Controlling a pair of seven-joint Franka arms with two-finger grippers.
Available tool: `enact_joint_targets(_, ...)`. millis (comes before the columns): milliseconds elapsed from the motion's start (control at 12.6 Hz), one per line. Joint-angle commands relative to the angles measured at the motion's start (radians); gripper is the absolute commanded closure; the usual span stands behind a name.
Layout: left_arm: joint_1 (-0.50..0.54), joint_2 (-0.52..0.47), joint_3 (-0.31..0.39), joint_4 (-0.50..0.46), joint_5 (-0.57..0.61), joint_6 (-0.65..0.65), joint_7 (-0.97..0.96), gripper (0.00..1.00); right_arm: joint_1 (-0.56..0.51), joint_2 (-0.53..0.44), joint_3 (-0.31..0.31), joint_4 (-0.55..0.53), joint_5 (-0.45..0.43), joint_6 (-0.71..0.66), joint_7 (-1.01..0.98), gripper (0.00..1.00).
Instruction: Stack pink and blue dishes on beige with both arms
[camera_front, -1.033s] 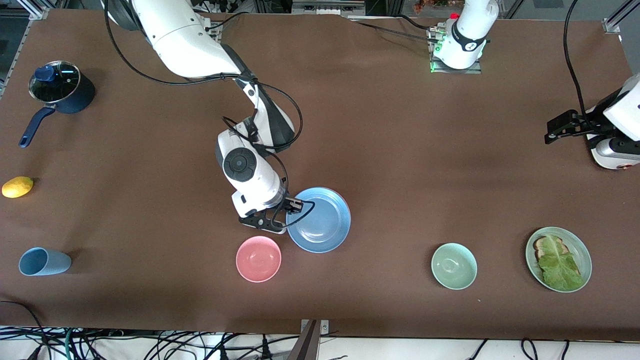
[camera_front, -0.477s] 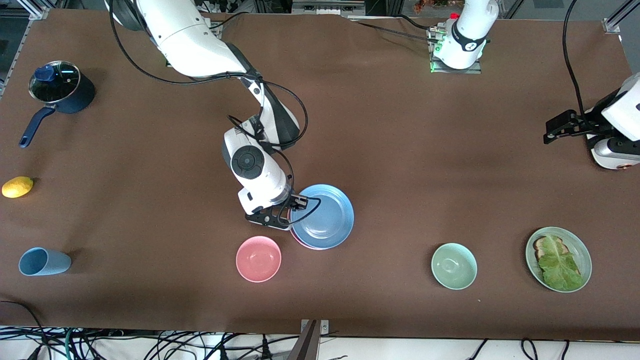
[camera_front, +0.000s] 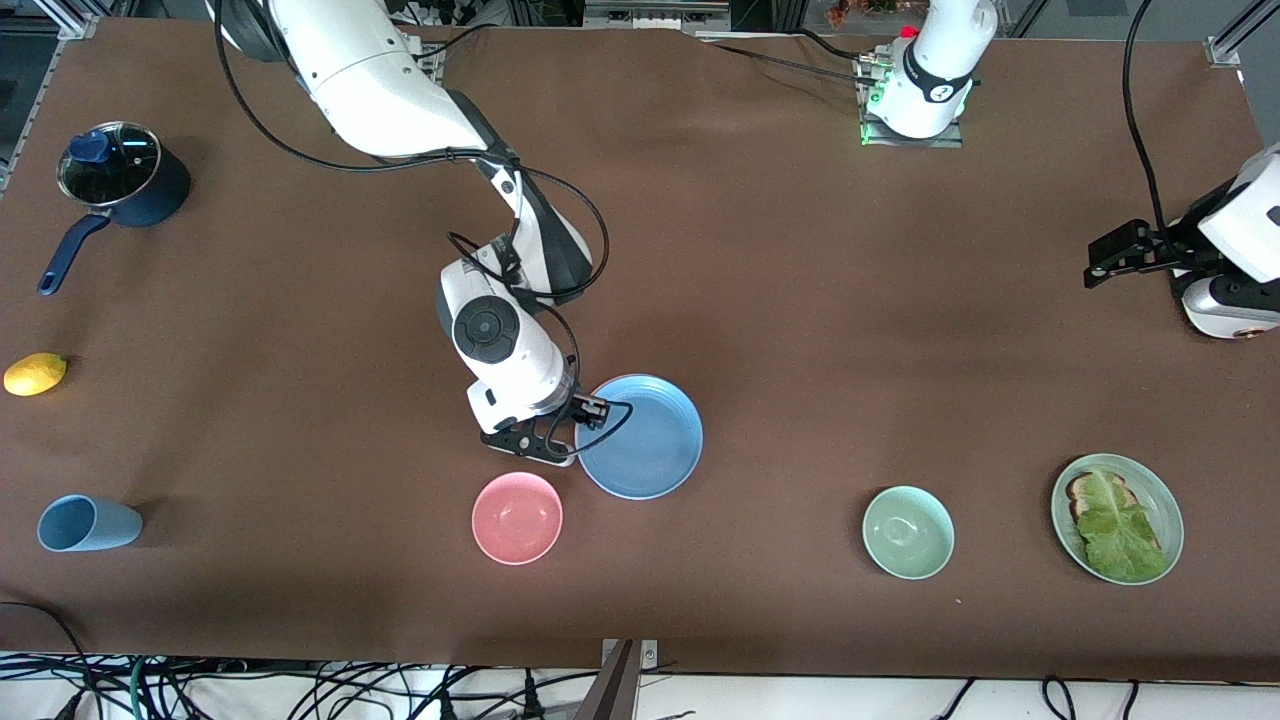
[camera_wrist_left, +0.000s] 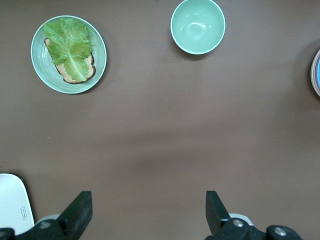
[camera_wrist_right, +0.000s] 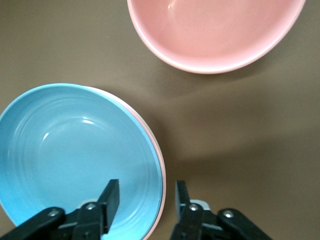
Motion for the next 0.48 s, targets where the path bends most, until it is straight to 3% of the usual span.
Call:
enact_joint_targets(0, -0.005, 0.005, 0.004, 0.010, -0.016, -0.008, 0.019, 0.00, -0.009, -0.025, -0.015, 0.008, -0.012, -0.017, 0.009, 0.07)
enact_joint_targets(79, -0.005, 0.005, 0.006, 0.012, -0.016, -0.008, 0.019, 0.00, -0.010, -0.045, -0.032, 0.008, -0.018, -0.059, 0.006, 0.01)
enact_joint_targets(397, -0.007, 0.005, 0.006, 0.010, -0.016, -0.008, 0.019, 0.00, -0.006, -0.208, -0.164, 0.007, -0.047, -0.278, -0.029, 0.00)
